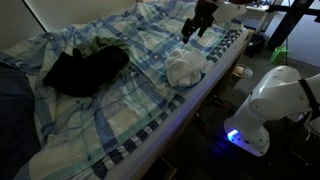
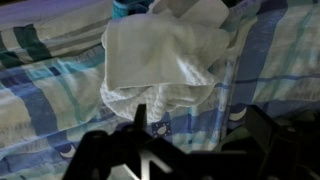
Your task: Unravel the towel
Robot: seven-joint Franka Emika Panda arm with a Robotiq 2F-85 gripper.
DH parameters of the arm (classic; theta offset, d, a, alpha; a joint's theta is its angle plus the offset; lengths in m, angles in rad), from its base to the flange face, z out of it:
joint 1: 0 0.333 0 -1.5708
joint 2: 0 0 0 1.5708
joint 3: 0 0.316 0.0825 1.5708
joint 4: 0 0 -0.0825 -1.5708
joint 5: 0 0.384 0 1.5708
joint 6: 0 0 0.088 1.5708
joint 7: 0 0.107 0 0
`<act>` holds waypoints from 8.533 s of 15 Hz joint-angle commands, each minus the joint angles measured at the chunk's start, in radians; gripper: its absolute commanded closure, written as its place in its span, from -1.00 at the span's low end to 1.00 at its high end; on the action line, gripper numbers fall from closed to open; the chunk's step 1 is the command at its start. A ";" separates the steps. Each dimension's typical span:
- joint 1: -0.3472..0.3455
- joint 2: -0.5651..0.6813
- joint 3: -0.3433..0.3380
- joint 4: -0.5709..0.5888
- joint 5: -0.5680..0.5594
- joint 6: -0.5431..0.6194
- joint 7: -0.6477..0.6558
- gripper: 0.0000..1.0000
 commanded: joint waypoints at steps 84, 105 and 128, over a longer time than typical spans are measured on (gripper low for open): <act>-0.059 0.281 -0.196 -0.074 0.160 0.092 -0.238 -0.31; -0.028 0.291 -0.152 -0.001 0.269 0.255 -0.166 0.98; -0.029 0.469 -0.048 0.329 0.178 0.290 0.043 0.98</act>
